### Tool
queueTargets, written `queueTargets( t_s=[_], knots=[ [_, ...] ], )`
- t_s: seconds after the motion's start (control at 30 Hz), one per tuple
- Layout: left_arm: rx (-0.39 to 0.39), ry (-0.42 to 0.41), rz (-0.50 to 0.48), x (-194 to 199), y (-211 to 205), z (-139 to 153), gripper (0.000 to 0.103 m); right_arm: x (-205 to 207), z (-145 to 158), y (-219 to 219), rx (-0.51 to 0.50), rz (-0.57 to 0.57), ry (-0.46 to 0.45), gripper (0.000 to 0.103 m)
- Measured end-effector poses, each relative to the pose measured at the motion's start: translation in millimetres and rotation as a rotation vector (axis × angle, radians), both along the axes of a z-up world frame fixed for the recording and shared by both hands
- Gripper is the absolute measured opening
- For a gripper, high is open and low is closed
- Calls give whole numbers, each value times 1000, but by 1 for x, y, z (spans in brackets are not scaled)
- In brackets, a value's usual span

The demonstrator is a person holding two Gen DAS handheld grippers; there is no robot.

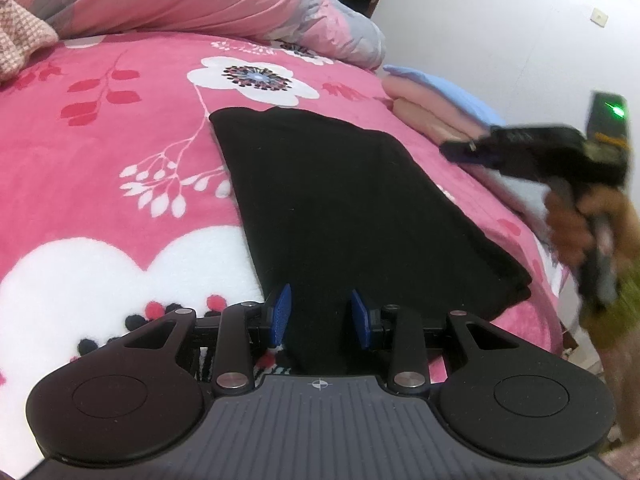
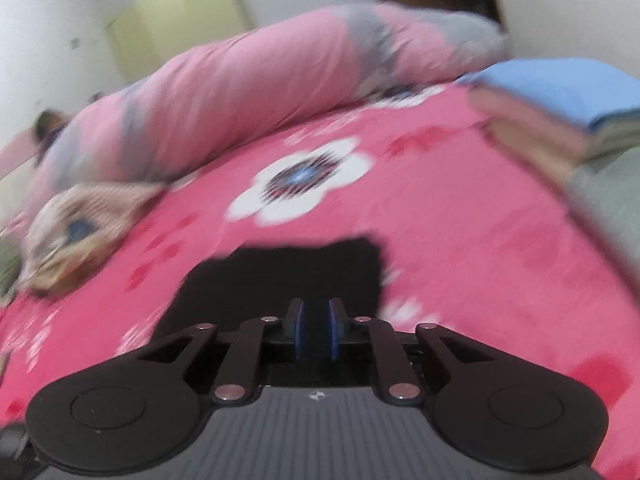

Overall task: Fold clothes
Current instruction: 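Move both open grippers back over the folded black shirt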

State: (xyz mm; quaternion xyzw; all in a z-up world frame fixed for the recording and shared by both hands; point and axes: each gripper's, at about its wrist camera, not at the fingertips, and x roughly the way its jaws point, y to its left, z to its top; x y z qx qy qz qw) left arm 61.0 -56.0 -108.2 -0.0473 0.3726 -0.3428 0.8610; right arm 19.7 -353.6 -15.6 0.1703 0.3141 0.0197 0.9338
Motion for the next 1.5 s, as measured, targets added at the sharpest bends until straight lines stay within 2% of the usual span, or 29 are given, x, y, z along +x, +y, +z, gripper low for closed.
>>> queueTargets(
  t_s=[0.1, 0.17, 0.2, 0.3, 0.47, 0.5, 0.6, 0.7, 0.8, 0.9, 1.0, 1.13, 1.3, 1.5],
  knots=[
    [25, -6, 4, -2, -3, 2, 33, -17, -15, 20, -17, 52, 57, 17],
    [36, -6, 9, -4, -4, 3, 33, -26, -26, 25, -60, 31, 107, 17],
    [40, -5, 13, -5, -4, 3, 33, -34, -28, 24, -59, 24, 96, 17],
    [46, 1, 24, -7, -3, 4, 34, -52, -22, 20, -45, -1, 108, 17],
    [66, 5, 42, -13, -5, 6, 36, -74, -14, 18, -126, -54, 145, 18],
    [71, 3, 44, -14, -6, 6, 37, -78, -12, 17, -147, -73, 155, 21],
    [95, -10, 48, -18, -9, 7, 38, -88, -7, 13, -145, -129, 145, 23],
    [115, -14, 55, -21, -12, 9, 40, -99, 4, 16, -155, -166, 86, 23],
    [125, -8, 65, -22, -14, 11, 41, -101, 15, 27, -147, -125, 12, 23],
    [137, -5, 75, -24, -15, 11, 43, -92, 18, 43, -179, -59, -7, 23],
    [147, 2, 87, -25, -15, 11, 47, -84, 12, 55, -210, -14, 8, 23],
    [147, 11, 96, -25, -14, 11, 48, -78, -1, 65, -213, 36, 52, 23],
    [155, 13, 98, -25, -16, 11, 48, -80, -20, 66, -208, 33, 127, 23],
    [164, 13, 102, -25, -18, 11, 50, -86, -22, 66, -210, 40, 127, 23]
  ],
)
